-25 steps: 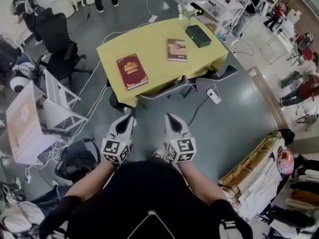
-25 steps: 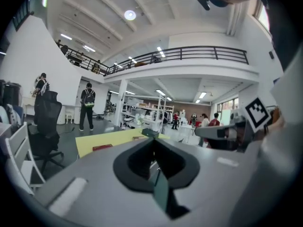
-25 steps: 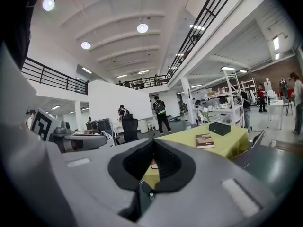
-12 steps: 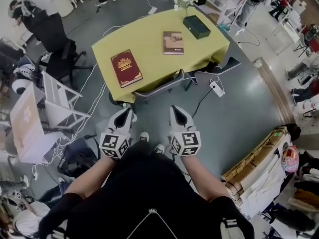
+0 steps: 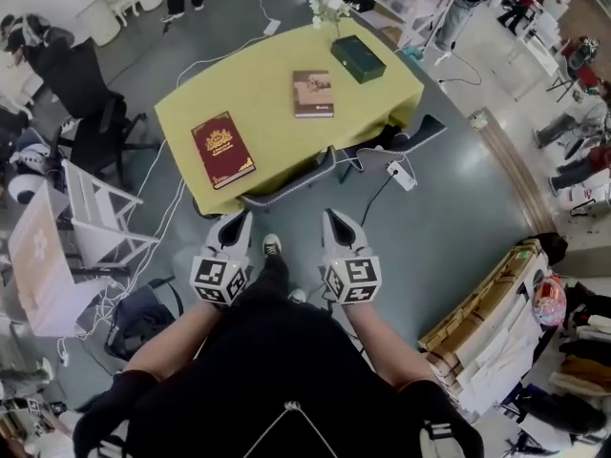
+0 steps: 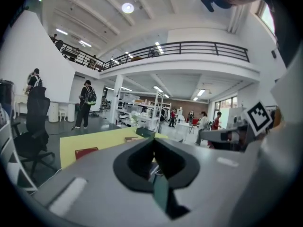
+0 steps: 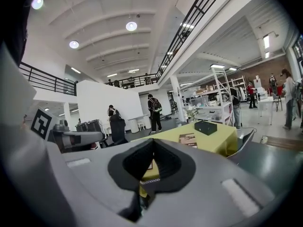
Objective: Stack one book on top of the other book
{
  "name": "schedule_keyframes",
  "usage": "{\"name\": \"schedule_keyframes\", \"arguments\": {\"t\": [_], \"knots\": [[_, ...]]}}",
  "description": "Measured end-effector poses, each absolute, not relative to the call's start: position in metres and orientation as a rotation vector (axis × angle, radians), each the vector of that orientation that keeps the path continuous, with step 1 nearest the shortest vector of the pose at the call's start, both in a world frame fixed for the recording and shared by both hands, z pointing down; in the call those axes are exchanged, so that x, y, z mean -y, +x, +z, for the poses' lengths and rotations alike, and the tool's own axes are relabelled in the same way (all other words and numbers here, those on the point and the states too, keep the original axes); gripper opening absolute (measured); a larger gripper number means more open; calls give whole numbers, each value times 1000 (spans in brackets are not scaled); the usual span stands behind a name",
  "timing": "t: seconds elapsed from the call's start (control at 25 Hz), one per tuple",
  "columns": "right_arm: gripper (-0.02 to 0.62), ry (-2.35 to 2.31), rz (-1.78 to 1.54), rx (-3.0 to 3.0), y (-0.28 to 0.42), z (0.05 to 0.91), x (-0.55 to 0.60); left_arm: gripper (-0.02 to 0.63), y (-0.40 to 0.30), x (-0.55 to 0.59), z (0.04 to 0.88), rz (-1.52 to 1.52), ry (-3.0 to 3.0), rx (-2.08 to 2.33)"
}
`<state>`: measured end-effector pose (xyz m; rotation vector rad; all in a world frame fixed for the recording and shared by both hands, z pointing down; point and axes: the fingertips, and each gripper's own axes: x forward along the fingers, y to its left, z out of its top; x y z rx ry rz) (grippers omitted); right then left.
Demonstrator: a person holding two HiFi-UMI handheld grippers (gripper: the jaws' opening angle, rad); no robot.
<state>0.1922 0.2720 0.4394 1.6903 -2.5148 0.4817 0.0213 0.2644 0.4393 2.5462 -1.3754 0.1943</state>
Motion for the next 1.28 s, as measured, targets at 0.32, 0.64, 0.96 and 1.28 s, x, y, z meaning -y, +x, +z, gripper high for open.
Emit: {"name": "schedule_keyframes", "arguments": {"t": [0.32, 0.64, 0.96, 1.28], "knots": [[3, 1744, 459, 2457, 190, 432, -196, 8, 20, -185, 436, 163, 2580, 1305], [3, 1764, 448, 2436, 152, 417, -105, 8, -6, -82, 434, 131, 2584, 1256], [2, 1714, 477, 2397, 131, 428, -53, 7, -35, -28, 456, 102, 2481, 1306], [3, 1522, 485, 2484, 97, 440, 15, 6, -68, 4, 470, 116, 2357, 1468]]}}
